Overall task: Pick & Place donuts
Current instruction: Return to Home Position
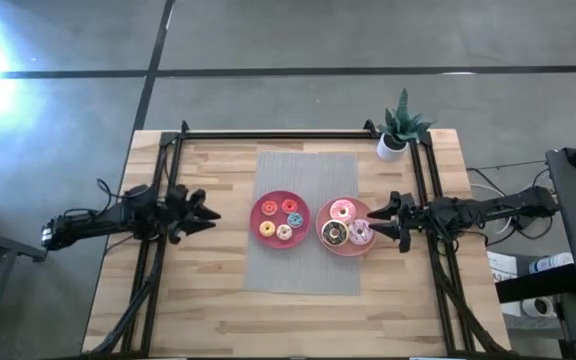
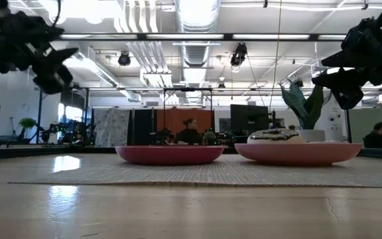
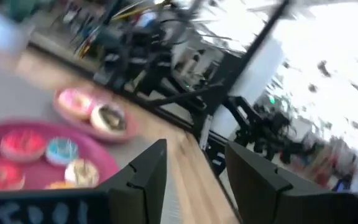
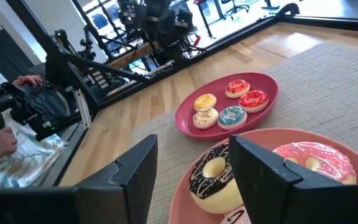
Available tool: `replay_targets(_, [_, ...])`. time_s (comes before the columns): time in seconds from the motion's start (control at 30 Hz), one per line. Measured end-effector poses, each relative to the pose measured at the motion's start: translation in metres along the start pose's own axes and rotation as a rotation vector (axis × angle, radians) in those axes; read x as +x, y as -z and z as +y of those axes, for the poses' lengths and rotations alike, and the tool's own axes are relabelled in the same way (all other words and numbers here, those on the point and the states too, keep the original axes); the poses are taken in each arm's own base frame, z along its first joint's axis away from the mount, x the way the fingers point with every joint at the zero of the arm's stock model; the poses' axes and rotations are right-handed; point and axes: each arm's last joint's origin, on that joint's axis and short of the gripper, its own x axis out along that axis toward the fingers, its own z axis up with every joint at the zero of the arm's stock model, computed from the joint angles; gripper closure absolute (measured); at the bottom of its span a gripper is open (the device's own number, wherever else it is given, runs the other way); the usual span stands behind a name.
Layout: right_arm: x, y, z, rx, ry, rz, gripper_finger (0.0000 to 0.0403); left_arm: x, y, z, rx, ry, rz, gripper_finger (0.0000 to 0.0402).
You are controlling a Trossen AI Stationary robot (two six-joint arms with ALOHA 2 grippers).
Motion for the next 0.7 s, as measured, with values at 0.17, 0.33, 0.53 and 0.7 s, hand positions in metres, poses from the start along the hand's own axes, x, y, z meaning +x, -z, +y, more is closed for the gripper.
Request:
replay_targets(0.17, [0.0000, -0.0001, 0.0000, 0.000, 0.000, -0.001, 0.0213, 0.0011, 0.0047, -0.0021, 0.364, 0.028, 0.036, 0.0265])
replay_targets(0.33, [0.0000, 0.0000, 0.0000, 0.000, 0.000, 0.000, 0.0213, 0.0027, 0.0090, -0.0059, 0.556, 0.033, 0.046, 0.0265])
replay_targets(0.53, [0.0000, 0.0001, 0.0000, 0.000, 0.001, 0.001, 0.0213, 0.0030, 0.0096, -0.0057, 0.544, -0.017, 0.032, 0.0265])
replay_targets(0.7, [0.0000, 0.0003, -0.0002, -0.001, 0.002, 0.003, 0.0213, 0.0037, 0.0102, -0.0049, 0.483, -0.024, 0.042, 0.0265])
